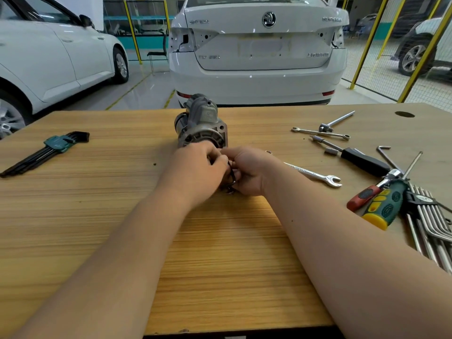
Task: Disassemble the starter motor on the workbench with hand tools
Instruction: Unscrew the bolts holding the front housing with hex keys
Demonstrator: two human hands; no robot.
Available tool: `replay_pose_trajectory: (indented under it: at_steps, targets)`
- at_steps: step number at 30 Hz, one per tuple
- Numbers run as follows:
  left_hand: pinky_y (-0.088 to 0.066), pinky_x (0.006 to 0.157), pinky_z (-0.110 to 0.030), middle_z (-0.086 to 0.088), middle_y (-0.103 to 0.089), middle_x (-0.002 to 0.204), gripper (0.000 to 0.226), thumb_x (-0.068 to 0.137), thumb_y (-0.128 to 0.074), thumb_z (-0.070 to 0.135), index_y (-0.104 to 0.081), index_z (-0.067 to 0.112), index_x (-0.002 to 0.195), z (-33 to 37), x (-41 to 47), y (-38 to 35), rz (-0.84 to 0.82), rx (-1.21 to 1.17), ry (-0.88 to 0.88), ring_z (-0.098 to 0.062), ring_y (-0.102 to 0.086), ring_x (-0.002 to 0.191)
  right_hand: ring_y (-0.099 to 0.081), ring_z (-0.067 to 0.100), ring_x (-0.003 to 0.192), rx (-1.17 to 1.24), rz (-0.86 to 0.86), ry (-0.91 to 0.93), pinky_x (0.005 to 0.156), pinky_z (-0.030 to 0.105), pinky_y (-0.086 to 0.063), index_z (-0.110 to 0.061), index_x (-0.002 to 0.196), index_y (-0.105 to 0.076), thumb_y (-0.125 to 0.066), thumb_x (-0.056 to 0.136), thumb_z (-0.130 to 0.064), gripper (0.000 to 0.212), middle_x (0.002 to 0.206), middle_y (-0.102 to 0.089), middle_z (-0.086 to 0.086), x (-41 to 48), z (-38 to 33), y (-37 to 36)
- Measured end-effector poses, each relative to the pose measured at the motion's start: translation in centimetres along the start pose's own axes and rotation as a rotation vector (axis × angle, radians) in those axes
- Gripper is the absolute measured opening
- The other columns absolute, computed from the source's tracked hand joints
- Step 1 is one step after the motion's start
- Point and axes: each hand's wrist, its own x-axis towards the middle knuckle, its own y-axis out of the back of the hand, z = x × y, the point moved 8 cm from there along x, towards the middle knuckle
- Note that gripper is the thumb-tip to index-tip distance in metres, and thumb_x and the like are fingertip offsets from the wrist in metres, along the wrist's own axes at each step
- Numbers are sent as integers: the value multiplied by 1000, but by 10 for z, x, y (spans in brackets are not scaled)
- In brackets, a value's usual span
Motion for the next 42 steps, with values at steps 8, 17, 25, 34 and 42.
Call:
replay_pose_trajectory:
  at_steps: [8,17,25,34,42]
  targets:
    - [-27,45,-22,24,-49,43,26,75,-70,55,-59,31,77,-4,-16,-9,-82,-123,47,3,-45,41,-62,15,54,65,-15,25,52,25,-53,-2,95,-64,-62,93,-18,16,75,-65,8,-3,-1,-5]
    - [-31,43,-15,20,-56,54,30,84,-67,51,-61,31,63,7,-21,-16,-183,7,-48,4,-52,57,-47,9,49,70,24,-13,57,18,-45,-8,79,-55,-62,94,-22,22,61,-50,-1,-7,0,-2]
    - [-37,53,-29,6,-58,59,39,91,-61,44,-57,24,58,2,-22,-26,-275,-43,-28,-10,-55,59,-52,15,70,18,60,53,79,28,-47,-6,91,-62,-60,95,-24,18,78,-57,4,-8,-2,-2]
    - [-43,62,-29,5,-62,59,37,88,-66,42,-57,25,56,0,-21,-31,-281,-102,-23,-11,-59,64,-49,12,59,30,53,37,66,23,-36,-9,77,-62,-41,100,-16,32,66,-57,1,-17,-3,-1]
    - [-35,54,-24,6,-61,55,34,87,-67,43,-59,25,60,1,-22,-31,-278,-100,-8,-7,-57,57,-48,11,55,-6,70,45,56,21,-34,-11,81,-63,-42,100,-17,29,65,-57,-1,-17,-3,1]
